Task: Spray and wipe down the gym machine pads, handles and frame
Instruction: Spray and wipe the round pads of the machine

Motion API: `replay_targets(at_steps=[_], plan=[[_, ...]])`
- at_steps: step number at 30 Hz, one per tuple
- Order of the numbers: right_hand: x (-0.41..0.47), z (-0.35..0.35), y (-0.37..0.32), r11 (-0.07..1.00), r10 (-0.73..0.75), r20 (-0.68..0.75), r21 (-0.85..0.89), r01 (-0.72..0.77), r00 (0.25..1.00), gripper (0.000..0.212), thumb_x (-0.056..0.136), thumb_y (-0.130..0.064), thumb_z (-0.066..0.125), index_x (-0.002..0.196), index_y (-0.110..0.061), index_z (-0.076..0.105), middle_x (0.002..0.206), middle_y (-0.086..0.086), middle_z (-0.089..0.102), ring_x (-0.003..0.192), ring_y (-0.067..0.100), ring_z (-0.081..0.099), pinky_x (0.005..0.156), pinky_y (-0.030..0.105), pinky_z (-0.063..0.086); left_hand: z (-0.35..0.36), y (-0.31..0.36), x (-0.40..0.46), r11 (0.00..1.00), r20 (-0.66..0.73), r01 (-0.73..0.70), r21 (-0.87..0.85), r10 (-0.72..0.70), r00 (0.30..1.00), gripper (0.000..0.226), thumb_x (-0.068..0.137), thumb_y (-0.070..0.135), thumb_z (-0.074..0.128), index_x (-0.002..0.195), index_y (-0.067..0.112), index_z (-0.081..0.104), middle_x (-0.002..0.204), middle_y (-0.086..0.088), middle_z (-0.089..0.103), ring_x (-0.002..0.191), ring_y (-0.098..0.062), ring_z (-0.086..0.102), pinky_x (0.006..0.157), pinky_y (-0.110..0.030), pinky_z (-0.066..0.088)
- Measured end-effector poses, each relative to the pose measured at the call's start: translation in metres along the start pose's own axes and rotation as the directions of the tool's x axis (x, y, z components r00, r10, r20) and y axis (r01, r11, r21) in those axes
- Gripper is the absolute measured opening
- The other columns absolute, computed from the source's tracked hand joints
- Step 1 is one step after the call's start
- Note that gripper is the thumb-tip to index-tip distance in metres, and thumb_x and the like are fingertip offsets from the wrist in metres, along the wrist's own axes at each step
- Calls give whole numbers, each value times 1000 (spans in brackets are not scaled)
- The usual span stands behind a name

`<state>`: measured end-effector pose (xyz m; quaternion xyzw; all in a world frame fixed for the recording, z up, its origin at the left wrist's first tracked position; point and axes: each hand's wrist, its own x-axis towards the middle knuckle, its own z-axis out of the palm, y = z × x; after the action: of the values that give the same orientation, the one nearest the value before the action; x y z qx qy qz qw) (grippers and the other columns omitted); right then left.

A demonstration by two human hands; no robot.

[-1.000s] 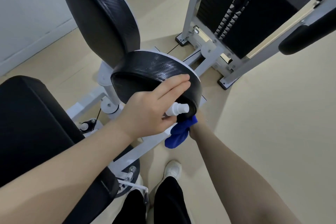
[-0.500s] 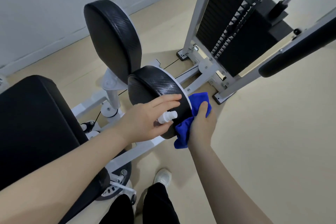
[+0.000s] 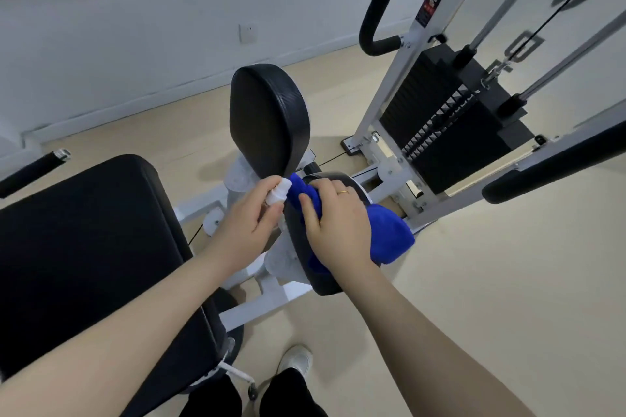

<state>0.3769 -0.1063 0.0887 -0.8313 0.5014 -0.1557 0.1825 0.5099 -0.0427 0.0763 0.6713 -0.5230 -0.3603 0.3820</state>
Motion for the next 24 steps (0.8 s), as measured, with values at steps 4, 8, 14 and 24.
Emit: replay_targets(at_steps=[4, 8, 14, 24], plan=[[6, 23, -28, 999, -39, 132, -10, 41, 990, 27, 97, -38, 38, 106, -17, 52, 93, 1, 59, 80, 16, 55, 71, 35, 50, -28, -29, -1, 998, -51, 58, 36, -56, 997, 39, 99, 23, 37, 138, 28, 33, 100, 13, 57, 86, 5, 55, 79, -16, 44], [14, 54, -49, 998, 48, 197, 21, -53, 979, 26, 98, -37, 37, 93, -15, 48, 81, -1, 52, 70, 18, 51, 59, 34, 44, -60, -50, 0, 990, -78, -9, 143, 20, 997, 45, 99, 25, 36, 133, 47, 17, 98, 12, 54, 80, 2, 55, 75, -16, 41], [39, 90, -69, 963, 252, 233, 34, -267, 939, 25, 98, -37, 37, 89, -18, 49, 74, -2, 56, 63, 14, 55, 56, 27, 44, -105, -85, 32, 953, -53, -20, 303, 38, 998, 41, 100, 23, 31, 141, 28, 33, 128, -4, 52, 94, -15, 57, 76, -28, 45], [118, 78, -69, 861, 457, -73, 287, -421, 886, 22, 98, -31, 36, 90, -17, 50, 75, -5, 52, 67, 10, 48, 59, 27, 38, -106, -115, 127, 906, -74, -89, 414, 131, 989, 42, 97, 29, 43, 137, 29, 32, 105, -7, 58, 77, -26, 59, 68, -42, 54]])
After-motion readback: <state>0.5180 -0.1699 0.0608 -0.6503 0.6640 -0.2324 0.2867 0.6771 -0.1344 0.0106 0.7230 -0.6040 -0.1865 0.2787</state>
